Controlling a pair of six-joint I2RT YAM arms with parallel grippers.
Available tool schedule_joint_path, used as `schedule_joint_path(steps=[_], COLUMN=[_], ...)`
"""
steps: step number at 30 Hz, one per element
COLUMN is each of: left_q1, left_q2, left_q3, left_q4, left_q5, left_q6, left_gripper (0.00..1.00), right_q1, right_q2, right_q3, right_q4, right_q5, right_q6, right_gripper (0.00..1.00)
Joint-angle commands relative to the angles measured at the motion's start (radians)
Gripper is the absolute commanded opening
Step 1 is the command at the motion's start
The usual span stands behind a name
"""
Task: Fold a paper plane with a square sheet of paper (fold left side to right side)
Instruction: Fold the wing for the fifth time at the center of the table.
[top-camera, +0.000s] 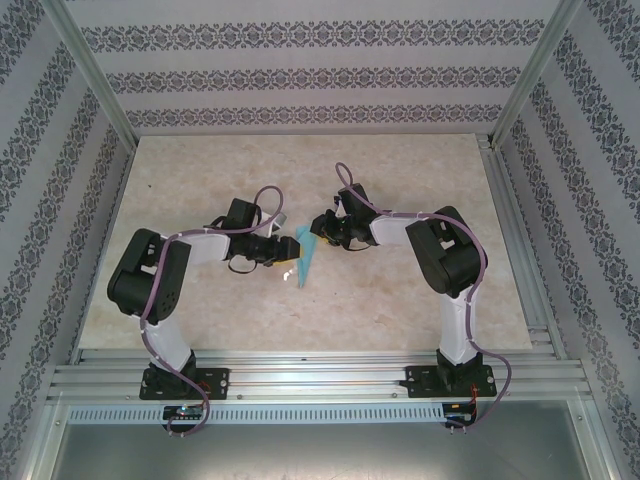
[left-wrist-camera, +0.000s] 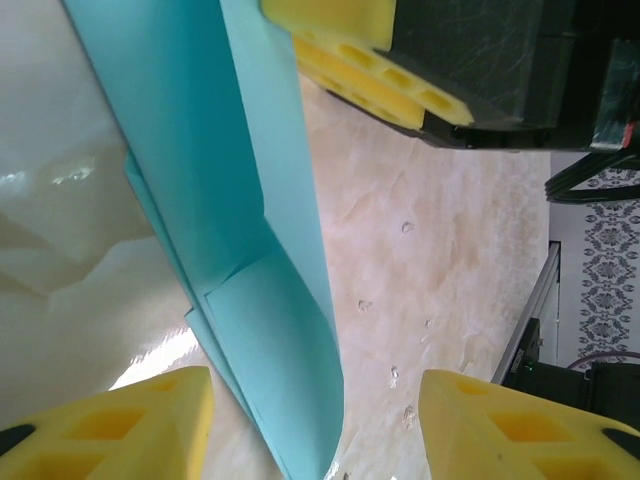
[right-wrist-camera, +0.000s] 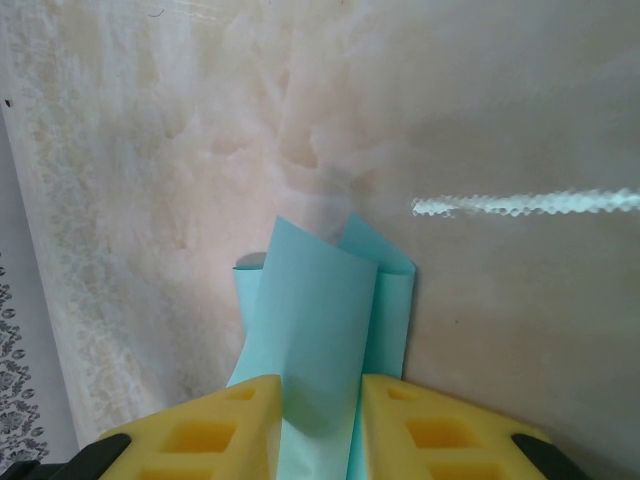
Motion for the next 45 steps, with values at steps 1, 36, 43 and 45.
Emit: schedule_joint_path(steps=[1,36,43,45], left_q1=[-0.025,-0.270,-0.275,-0.274], left_q2=[-0.090,0.042,0.067,0.072], left_q3=[-0.029,0.159,0.156,0.152], left_q4=[-0.080,-0.298,-0.297,-0.296], left_q5=[-0.081,-0.427,-0.442,-0.444], left_q6=[0.017,-0.018,-0.017,-0.017], left_gripper=[0.57,0.43,0.34,0.31], right_q1=[0.003,-0.003,-0.003,-0.003], right_q2=[0.041,0.043,0.045,0.044], right_q3=[-0.001,-0.011,-0.012,-0.012], right_q4=[-0.032,-0.027,-0.026,-0.027], right_q5=[0.018,0.016,0.018,0.015], right_q6=[-0.026,-0.033,-0.032,-0.032], right_gripper=[0.27,0.28,0.27,0.27])
